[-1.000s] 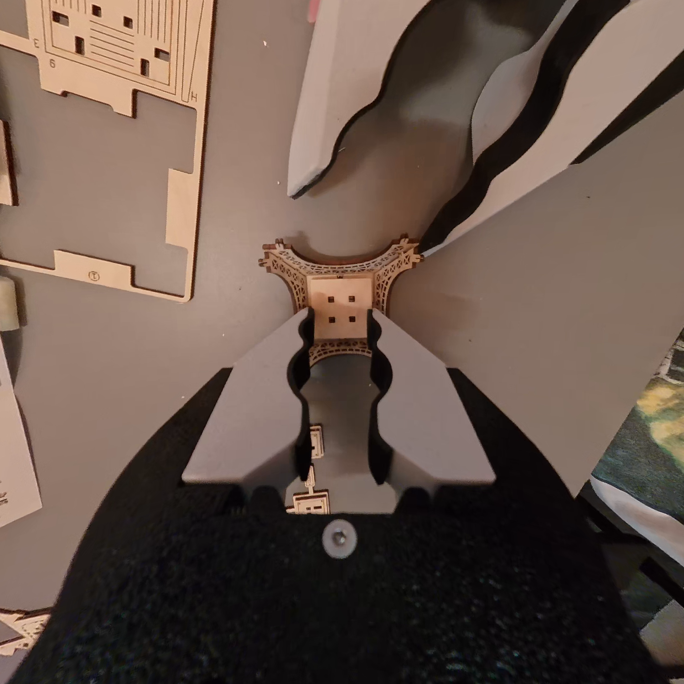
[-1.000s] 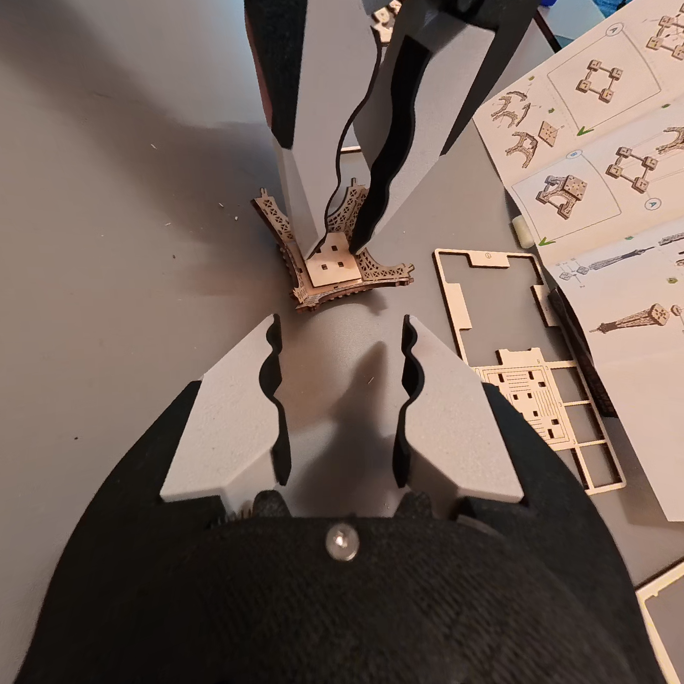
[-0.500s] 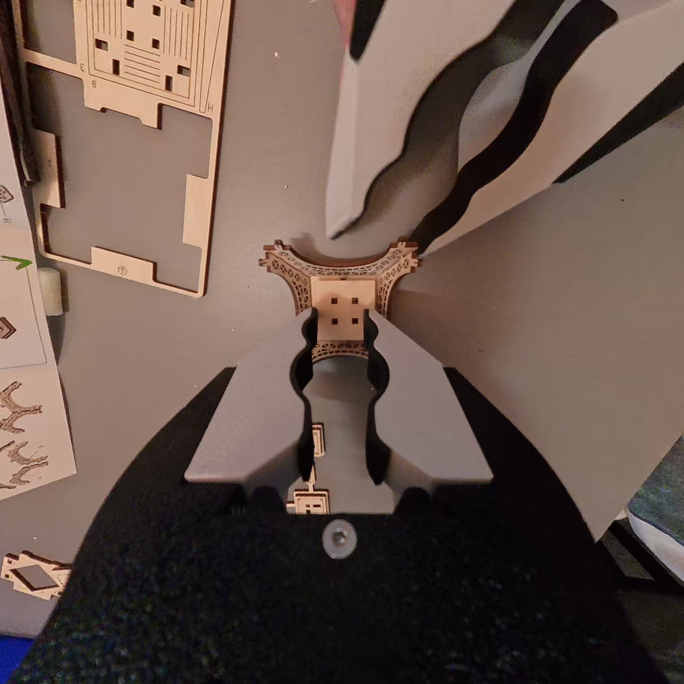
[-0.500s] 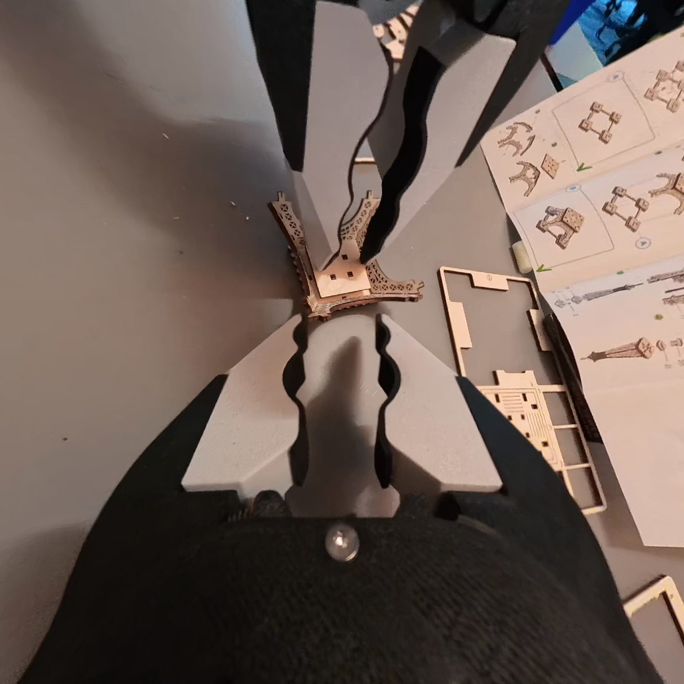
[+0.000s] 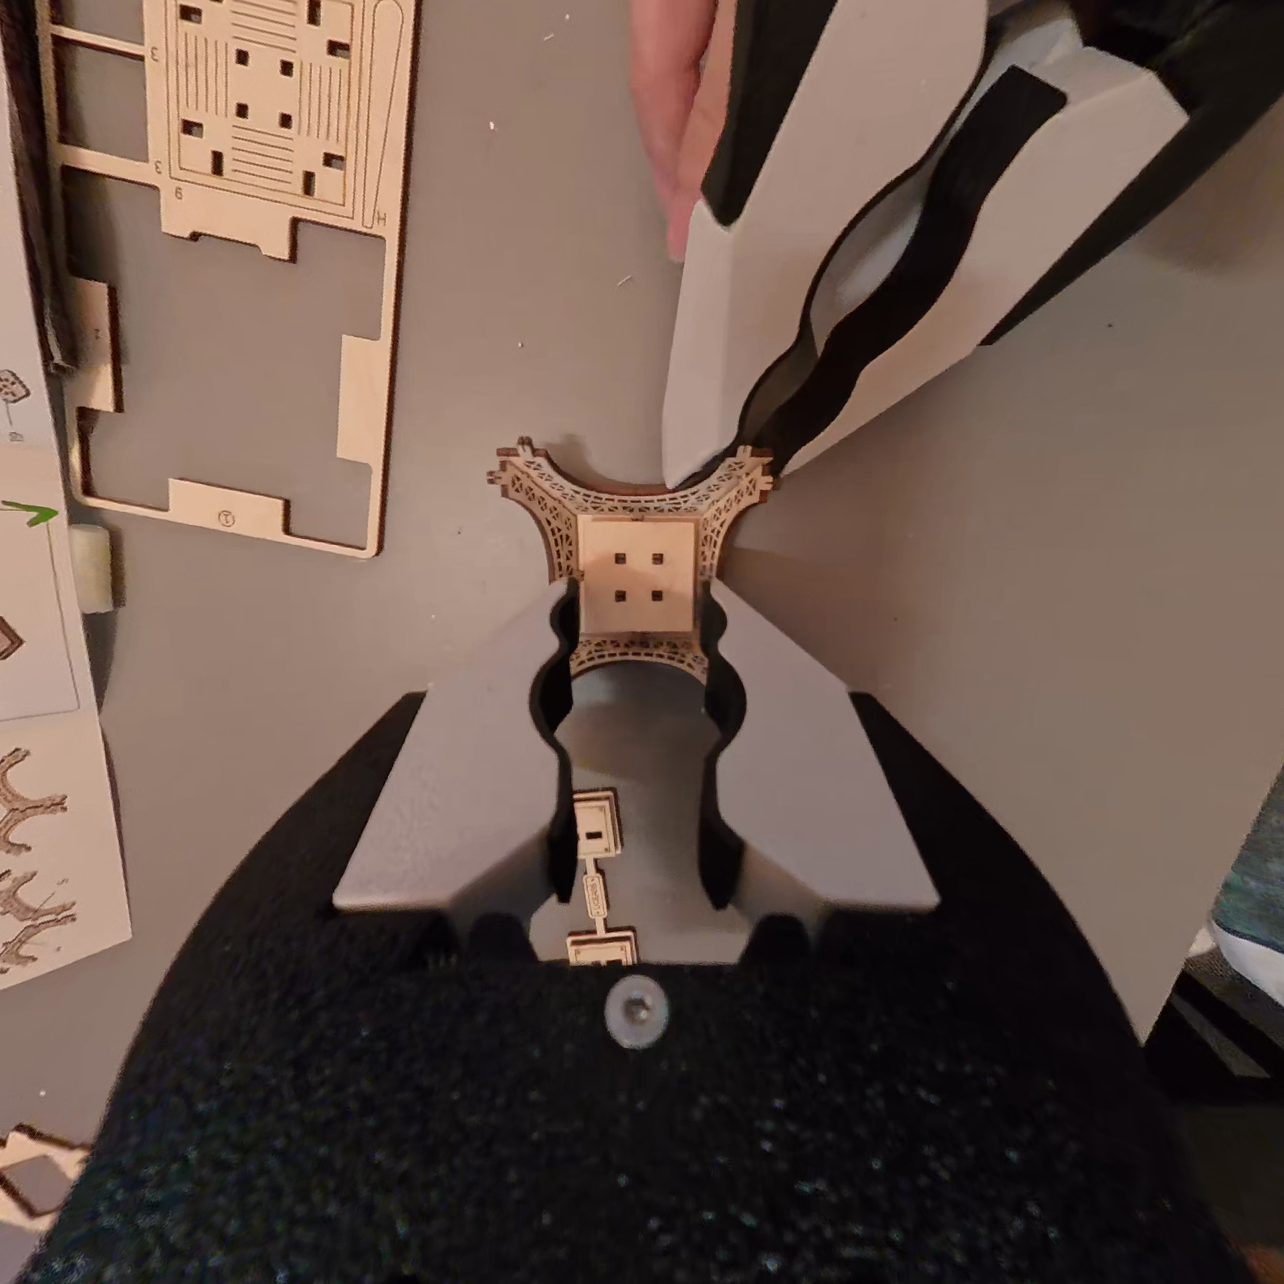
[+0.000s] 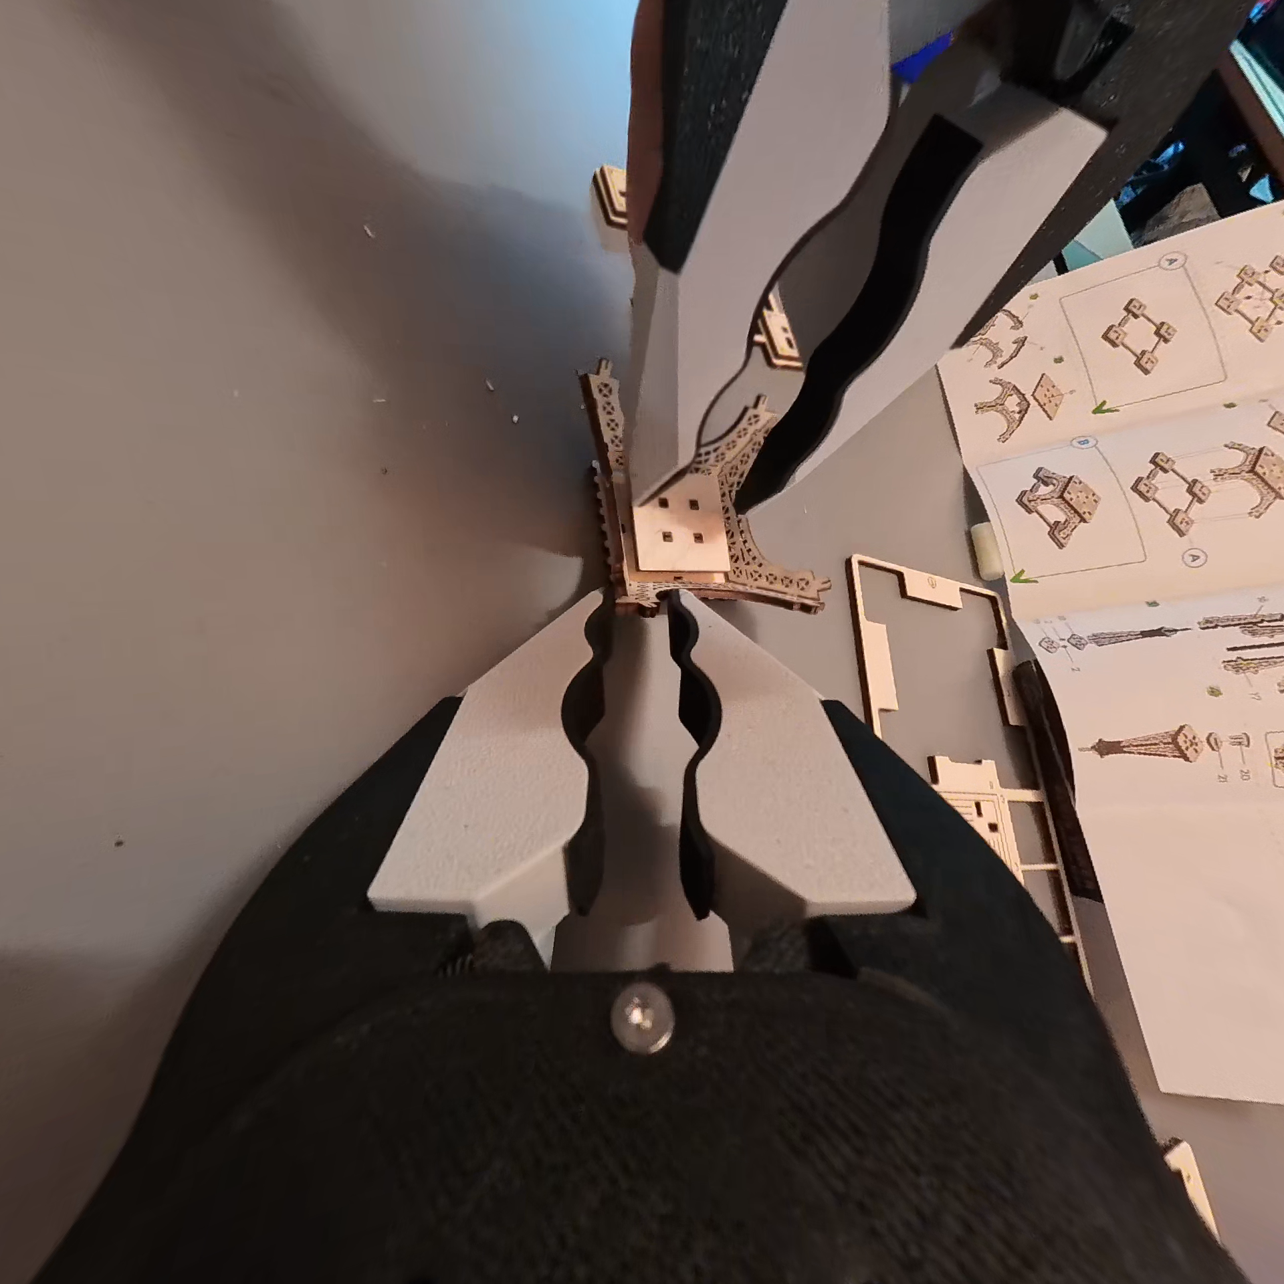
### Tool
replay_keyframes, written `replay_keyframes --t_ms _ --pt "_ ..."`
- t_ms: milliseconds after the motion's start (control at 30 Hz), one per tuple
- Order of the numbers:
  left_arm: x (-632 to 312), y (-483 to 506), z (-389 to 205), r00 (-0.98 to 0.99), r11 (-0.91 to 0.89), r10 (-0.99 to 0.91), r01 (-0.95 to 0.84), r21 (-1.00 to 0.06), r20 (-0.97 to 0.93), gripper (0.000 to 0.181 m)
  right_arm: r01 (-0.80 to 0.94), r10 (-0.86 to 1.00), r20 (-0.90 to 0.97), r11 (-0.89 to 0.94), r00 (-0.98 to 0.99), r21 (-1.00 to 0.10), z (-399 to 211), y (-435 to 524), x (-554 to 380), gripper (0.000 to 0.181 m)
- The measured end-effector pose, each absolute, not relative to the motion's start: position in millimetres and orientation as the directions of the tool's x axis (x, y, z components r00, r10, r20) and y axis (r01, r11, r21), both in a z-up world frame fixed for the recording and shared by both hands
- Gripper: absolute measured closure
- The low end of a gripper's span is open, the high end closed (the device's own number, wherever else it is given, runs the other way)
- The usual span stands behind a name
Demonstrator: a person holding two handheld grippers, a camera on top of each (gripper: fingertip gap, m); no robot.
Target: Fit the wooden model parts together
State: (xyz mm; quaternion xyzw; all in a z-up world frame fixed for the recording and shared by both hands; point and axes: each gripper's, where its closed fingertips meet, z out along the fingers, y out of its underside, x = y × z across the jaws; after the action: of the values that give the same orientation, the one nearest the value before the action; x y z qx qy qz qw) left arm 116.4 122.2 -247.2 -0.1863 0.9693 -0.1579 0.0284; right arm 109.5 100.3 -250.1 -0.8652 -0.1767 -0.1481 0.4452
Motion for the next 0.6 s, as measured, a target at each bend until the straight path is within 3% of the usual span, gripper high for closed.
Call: replay_keyframes --t_ms 600 --pt "116.6 123.4 -252.6 -0.935 0.889 -0.352 -0.348 -0.298 0.041 0.154 0.427 0.169 0.404 -0.546 0.899 -0.721 -249.9 100.8 108.7 0.167"
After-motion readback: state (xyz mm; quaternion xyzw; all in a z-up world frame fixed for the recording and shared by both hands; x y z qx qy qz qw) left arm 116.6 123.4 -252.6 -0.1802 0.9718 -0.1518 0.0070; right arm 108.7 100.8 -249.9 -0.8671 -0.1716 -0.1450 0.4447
